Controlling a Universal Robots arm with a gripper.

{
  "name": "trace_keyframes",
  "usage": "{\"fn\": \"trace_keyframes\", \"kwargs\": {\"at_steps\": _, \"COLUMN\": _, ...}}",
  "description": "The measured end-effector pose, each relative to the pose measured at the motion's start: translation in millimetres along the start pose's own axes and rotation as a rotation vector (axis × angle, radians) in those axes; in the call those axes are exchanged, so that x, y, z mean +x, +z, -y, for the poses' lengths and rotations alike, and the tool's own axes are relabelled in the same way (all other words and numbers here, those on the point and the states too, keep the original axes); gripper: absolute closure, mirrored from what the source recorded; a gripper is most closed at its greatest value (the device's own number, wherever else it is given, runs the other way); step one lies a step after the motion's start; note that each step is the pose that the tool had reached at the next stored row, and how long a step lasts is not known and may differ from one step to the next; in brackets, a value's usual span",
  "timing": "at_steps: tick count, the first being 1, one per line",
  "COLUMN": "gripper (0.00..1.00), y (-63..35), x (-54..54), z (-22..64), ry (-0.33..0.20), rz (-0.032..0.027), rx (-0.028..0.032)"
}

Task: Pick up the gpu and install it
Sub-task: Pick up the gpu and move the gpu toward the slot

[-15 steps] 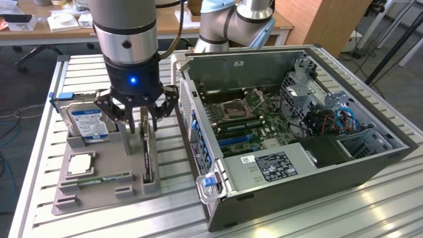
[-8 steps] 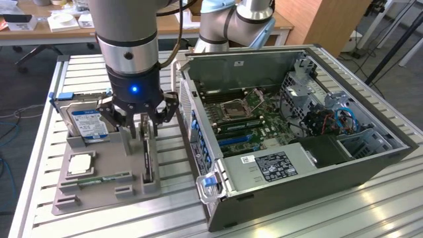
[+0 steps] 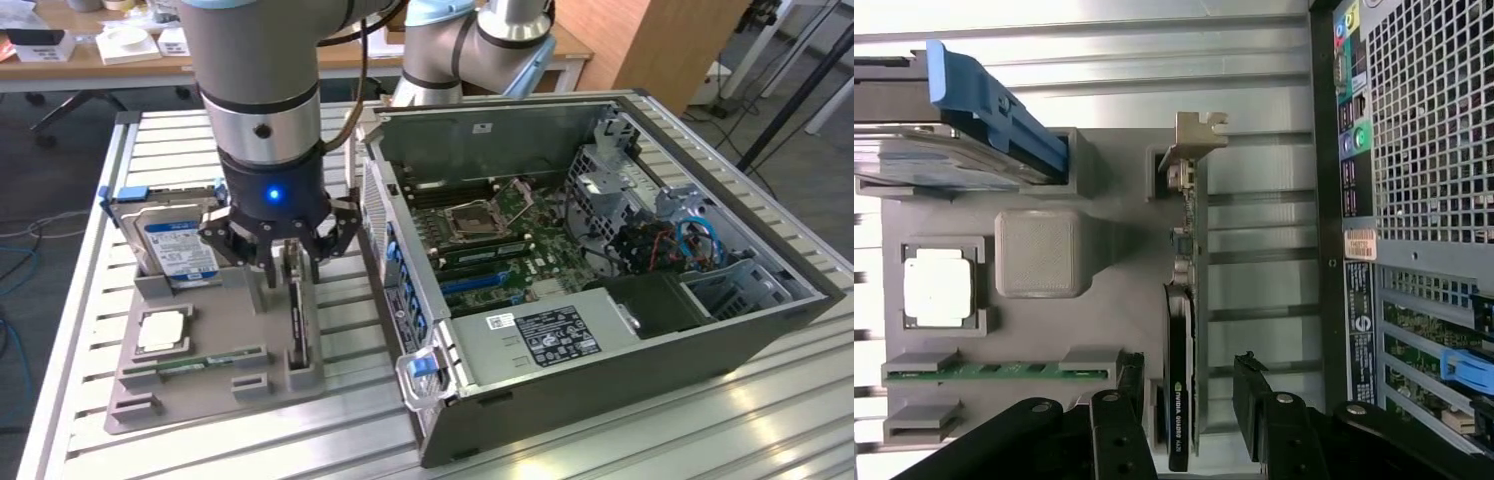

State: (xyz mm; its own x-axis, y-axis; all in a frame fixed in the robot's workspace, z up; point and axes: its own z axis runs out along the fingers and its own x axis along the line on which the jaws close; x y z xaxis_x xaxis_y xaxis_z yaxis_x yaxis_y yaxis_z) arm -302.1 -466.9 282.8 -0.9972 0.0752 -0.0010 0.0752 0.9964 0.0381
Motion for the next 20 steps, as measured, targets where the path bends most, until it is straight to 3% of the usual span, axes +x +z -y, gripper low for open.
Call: {"fn": "trace_keyframes", "kwargs": {"at_steps": 20, "gripper": 0.51, "y": 25.7, "x": -0.2, "z": 3.8, "ry": 0.0, "rz": -0.0006, "rx": 0.0}}
